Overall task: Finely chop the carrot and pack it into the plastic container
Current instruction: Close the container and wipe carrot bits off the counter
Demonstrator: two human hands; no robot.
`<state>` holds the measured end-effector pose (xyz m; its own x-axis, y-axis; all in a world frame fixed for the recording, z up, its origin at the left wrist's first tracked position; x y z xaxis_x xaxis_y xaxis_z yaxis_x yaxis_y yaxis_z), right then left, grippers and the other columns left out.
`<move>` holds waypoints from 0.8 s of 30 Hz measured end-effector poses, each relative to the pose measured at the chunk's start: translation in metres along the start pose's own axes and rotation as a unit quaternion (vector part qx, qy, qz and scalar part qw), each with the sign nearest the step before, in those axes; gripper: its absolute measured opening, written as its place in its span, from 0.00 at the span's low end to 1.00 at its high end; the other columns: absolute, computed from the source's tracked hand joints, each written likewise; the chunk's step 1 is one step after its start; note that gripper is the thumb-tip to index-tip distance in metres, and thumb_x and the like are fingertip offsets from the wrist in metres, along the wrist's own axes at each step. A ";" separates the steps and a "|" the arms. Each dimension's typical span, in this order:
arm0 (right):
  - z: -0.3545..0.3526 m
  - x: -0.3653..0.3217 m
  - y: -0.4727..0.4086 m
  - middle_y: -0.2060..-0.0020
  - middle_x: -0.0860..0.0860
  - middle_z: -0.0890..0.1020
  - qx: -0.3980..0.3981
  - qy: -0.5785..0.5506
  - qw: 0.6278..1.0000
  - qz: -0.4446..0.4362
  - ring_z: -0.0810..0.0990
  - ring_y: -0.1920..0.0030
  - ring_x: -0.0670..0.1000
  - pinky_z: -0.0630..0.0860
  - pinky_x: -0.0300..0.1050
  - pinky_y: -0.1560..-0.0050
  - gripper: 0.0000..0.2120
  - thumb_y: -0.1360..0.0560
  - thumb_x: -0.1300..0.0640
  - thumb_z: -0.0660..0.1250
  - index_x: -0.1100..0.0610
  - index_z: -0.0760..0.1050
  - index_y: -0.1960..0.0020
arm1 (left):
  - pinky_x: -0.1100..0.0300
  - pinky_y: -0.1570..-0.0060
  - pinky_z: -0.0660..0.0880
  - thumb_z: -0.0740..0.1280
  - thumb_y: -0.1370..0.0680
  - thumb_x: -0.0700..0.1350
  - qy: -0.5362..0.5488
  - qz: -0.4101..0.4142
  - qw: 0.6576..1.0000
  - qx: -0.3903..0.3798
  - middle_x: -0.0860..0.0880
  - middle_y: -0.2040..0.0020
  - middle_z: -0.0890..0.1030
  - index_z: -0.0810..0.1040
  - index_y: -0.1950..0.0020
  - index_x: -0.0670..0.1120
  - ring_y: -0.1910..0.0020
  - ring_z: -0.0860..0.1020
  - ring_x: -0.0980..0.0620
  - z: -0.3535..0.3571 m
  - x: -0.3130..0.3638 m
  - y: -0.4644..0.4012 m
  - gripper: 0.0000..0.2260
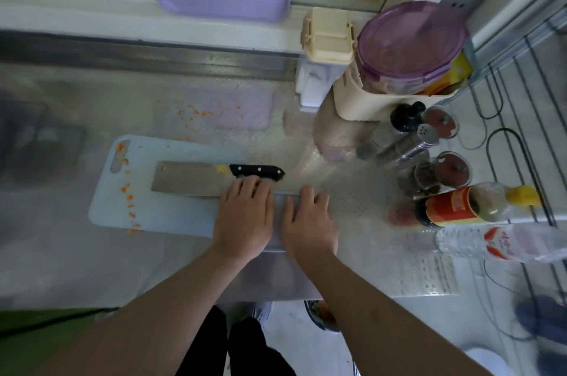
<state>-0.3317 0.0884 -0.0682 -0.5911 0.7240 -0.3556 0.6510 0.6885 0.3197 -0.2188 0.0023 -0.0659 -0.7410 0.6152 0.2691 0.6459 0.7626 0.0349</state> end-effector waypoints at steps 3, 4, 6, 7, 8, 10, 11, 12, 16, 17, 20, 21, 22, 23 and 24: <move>-0.010 -0.005 -0.001 0.42 0.52 0.70 0.014 0.014 0.999 -0.046 0.73 0.43 0.57 0.76 0.54 0.46 0.14 0.18 0.45 0.53 0.49 0.65 0.36 | 0.48 0.37 0.71 0.58 0.14 0.52 0.001 0.053 0.998 0.017 0.48 0.33 0.78 0.76 0.29 0.46 0.35 0.75 0.45 -0.004 0.011 0.012 0.18; -0.010 -0.009 -0.002 0.41 0.51 0.70 0.024 0.031 0.996 -0.081 0.71 0.42 0.56 0.75 0.53 0.44 0.16 0.19 0.46 0.53 0.49 0.66 0.34 | 0.47 0.34 0.70 0.59 0.15 0.54 -0.006 0.059 0.998 -0.003 0.47 0.31 0.77 0.74 0.26 0.45 0.34 0.75 0.45 0.001 0.011 0.014 0.21; -0.004 -0.015 0.000 0.42 0.50 0.72 0.042 0.058 0.988 -0.134 0.71 0.44 0.54 0.73 0.51 0.43 0.16 0.19 0.48 0.52 0.50 0.70 0.36 | 0.46 0.34 0.70 0.60 0.20 0.59 -0.014 0.058 0.998 -0.021 0.47 0.32 0.77 0.74 0.25 0.44 0.34 0.75 0.44 0.009 0.008 0.015 0.28; -0.001 -0.014 -0.001 0.44 0.50 0.73 0.057 0.059 0.987 -0.135 0.71 0.46 0.55 0.73 0.51 0.45 0.15 0.19 0.49 0.52 0.51 0.72 0.39 | 0.45 0.35 0.71 0.60 0.22 0.60 -0.016 0.056 0.998 -0.014 0.47 0.33 0.77 0.74 0.26 0.44 0.36 0.75 0.44 0.011 0.008 0.014 0.30; 0.002 -0.013 -0.003 0.47 0.50 0.75 0.073 0.056 0.987 -0.129 0.71 0.48 0.55 0.73 0.52 0.46 0.14 0.20 0.49 0.51 0.52 0.73 0.43 | 0.46 0.37 0.72 0.59 0.22 0.59 -0.014 0.053 0.999 -0.004 0.47 0.34 0.78 0.75 0.26 0.43 0.37 0.76 0.44 0.011 0.007 0.013 0.29; 0.006 -0.009 -0.003 0.49 0.50 0.75 0.087 0.053 0.987 -0.121 0.70 0.50 0.55 0.72 0.52 0.48 0.13 0.20 0.50 0.52 0.52 0.73 0.46 | 0.46 0.40 0.72 0.59 0.20 0.56 0.000 0.053 0.998 0.028 0.47 0.37 0.79 0.76 0.28 0.44 0.39 0.77 0.43 0.008 0.008 0.013 0.25; 0.006 -0.009 -0.002 0.50 0.49 0.75 0.086 0.055 0.987 -0.124 0.70 0.51 0.54 0.72 0.51 0.48 0.12 0.20 0.50 0.52 0.52 0.72 0.46 | 0.46 0.41 0.72 0.59 0.19 0.55 0.005 0.055 0.998 0.039 0.47 0.37 0.79 0.77 0.29 0.44 0.40 0.77 0.44 0.008 0.009 0.015 0.23; 0.006 -0.008 -0.002 0.50 0.49 0.75 0.083 0.055 0.987 -0.126 0.69 0.51 0.54 0.72 0.50 0.48 0.12 0.20 0.50 0.52 0.52 0.72 0.46 | 0.47 0.42 0.72 0.60 0.19 0.54 0.009 0.053 0.998 0.045 0.48 0.38 0.79 0.77 0.30 0.45 0.40 0.77 0.44 0.007 0.008 0.016 0.21; 0.011 -0.014 -0.012 0.45 0.47 0.74 0.039 0.090 0.981 -0.165 0.70 0.46 0.53 0.68 0.47 0.43 0.15 0.20 0.49 0.50 0.51 0.74 0.43 | 0.48 0.44 0.74 0.62 0.17 0.54 0.033 0.045 0.997 0.049 0.51 0.38 0.79 0.77 0.31 0.48 0.40 0.77 0.47 0.004 0.004 0.011 0.17; 0.011 -0.015 -0.012 0.42 0.47 0.74 0.029 0.085 0.980 -0.179 0.70 0.43 0.52 0.67 0.48 0.40 0.17 0.20 0.50 0.51 0.52 0.75 0.41 | 0.49 0.43 0.74 0.60 0.16 0.54 0.044 0.041 0.997 0.041 0.52 0.37 0.79 0.76 0.30 0.49 0.39 0.76 0.48 0.003 0.003 0.010 0.18; -0.009 -0.008 -0.009 0.31 0.49 0.67 0.008 -0.044 0.982 -0.183 0.64 0.34 0.51 0.64 0.48 0.30 0.28 0.24 0.46 0.56 0.55 0.68 0.26 | 0.51 0.32 0.71 0.57 0.17 0.55 0.120 0.029 0.992 -0.013 0.54 0.29 0.74 0.70 0.23 0.50 0.31 0.71 0.50 -0.001 0.002 0.009 0.24; -0.013 -0.003 -0.005 0.27 0.47 0.62 -0.042 -0.075 0.978 -0.188 0.60 0.29 0.50 0.60 0.48 0.26 0.34 0.25 0.43 0.59 0.53 0.60 0.22 | 0.53 0.27 0.66 0.58 0.19 0.57 0.166 0.017 0.985 -0.040 0.55 0.27 0.71 0.67 0.21 0.51 0.27 0.66 0.52 -0.004 -0.001 0.008 0.27; -0.016 0.000 -0.002 0.24 0.46 0.57 -0.090 -0.072 0.972 -0.204 0.56 0.25 0.49 0.56 0.49 0.23 0.40 0.26 0.40 0.62 0.52 0.54 0.19 | 0.55 0.24 0.61 0.61 0.21 0.59 0.217 0.002 0.974 -0.069 0.56 0.25 0.67 0.65 0.19 0.52 0.25 0.62 0.54 -0.007 -0.005 0.007 0.30; -0.018 0.001 0.002 0.22 0.45 0.53 -0.121 -0.039 0.965 -0.230 0.51 0.22 0.49 0.52 0.50 0.21 0.46 0.28 0.38 0.66 0.51 0.49 0.18 | 0.55 0.21 0.57 0.64 0.23 0.62 0.259 -0.004 0.961 -0.099 0.57 0.23 0.63 0.61 0.18 0.52 0.23 0.58 0.55 -0.011 -0.010 0.007 0.35; -0.018 0.002 0.004 0.21 0.44 0.49 -0.141 0.006 0.956 -0.256 0.47 0.20 0.48 0.49 0.52 0.20 0.53 0.30 0.34 0.69 0.51 0.44 0.17 | 0.54 0.20 0.55 0.68 0.25 0.64 0.266 0.006 0.955 -0.132 0.57 0.22 0.59 0.58 0.17 0.52 0.22 0.54 0.56 -0.013 -0.013 0.009 0.41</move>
<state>-0.3387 0.0935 -0.0512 -0.8041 0.2878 -0.5202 0.1207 0.9358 0.3313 -0.2008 -0.0018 -0.0562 -0.5807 0.3815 0.7192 0.7293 0.6364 0.2514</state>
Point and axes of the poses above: each hand's wrist, its own y-axis away from the middle knuckle, its own z-axis out of the palm, x = y × z, the point moved 6 cm from there along -y, towards the middle knuckle
